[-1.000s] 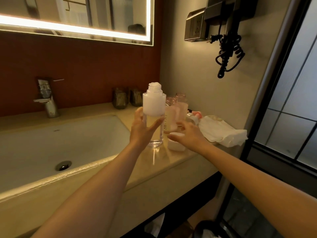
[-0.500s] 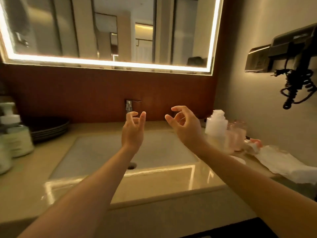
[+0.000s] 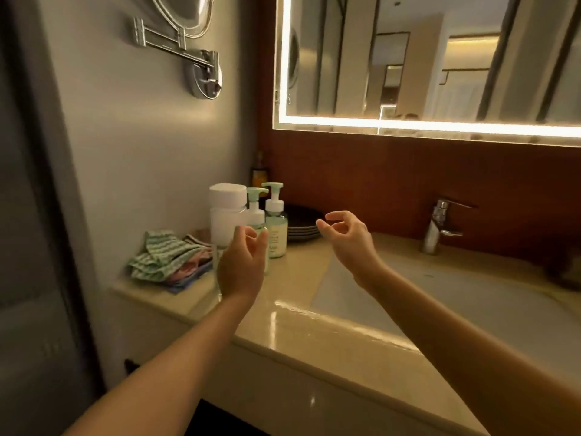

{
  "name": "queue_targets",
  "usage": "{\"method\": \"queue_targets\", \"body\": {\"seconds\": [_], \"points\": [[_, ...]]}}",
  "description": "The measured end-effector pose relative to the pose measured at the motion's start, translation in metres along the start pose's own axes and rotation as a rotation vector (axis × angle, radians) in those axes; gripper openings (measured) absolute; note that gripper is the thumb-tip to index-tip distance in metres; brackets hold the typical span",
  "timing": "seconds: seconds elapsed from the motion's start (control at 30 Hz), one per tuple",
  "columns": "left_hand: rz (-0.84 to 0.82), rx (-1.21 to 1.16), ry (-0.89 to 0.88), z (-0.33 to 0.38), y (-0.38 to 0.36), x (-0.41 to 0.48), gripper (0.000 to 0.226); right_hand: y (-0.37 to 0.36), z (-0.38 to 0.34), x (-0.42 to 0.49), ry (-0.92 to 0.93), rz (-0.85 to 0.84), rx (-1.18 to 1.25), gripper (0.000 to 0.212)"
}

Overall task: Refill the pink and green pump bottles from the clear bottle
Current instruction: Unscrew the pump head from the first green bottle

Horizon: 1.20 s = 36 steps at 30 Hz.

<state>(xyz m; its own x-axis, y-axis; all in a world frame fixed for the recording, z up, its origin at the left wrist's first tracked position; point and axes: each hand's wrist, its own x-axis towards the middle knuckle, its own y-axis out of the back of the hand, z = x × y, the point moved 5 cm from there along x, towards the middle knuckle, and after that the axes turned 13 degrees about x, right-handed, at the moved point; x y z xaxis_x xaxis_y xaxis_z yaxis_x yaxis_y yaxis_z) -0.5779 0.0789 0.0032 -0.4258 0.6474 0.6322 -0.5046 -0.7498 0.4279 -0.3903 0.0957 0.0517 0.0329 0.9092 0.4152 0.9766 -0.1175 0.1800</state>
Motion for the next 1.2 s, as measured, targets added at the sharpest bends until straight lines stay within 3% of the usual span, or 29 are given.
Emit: {"method": "queue_targets", "body": {"seconds": [0.07, 0.2, 0.4, 0.57, 0.73, 0.87, 1.07, 1.2], "points": [[0.091, 0.03, 0.027, -0.016, 0.012, 0.005, 0.024, -0.026, 0.005, 0.007, -0.018, -0.054, 0.028, 0.036], [0.171, 0.067, 0.115, -0.043, 0.021, 0.015, 0.037, -0.062, 0.012, 0.021, -0.051, -0.123, 0.061, 0.034], [0.066, 0.017, 0.144, -0.063, 0.01, 0.011, 0.023, -0.098, 0.023, 0.045, -0.084, -0.171, 0.073, 0.038], [-0.194, -0.155, 0.154, -0.06, -0.022, 0.003, 0.01, -0.124, 0.024, 0.073, -0.091, -0.178, 0.091, 0.051], [-0.175, -0.172, 0.249, -0.07, -0.035, 0.004, 0.007, -0.151, 0.019, 0.093, -0.127, -0.302, 0.031, 0.055], [-0.168, -0.194, 0.271, -0.074, -0.038, 0.001, 0.01, -0.158, 0.021, 0.096, -0.095, -0.327, -0.014, 0.019], [-0.163, -0.174, 0.235, -0.063, -0.035, -0.006, 0.007, -0.13, 0.023, 0.085, -0.032, -0.325, -0.084, 0.037], [-0.082, -0.169, 0.175, -0.044, -0.029, -0.014, 0.04, -0.105, 0.022, 0.066, -0.005, -0.367, -0.078, 0.04]]}}
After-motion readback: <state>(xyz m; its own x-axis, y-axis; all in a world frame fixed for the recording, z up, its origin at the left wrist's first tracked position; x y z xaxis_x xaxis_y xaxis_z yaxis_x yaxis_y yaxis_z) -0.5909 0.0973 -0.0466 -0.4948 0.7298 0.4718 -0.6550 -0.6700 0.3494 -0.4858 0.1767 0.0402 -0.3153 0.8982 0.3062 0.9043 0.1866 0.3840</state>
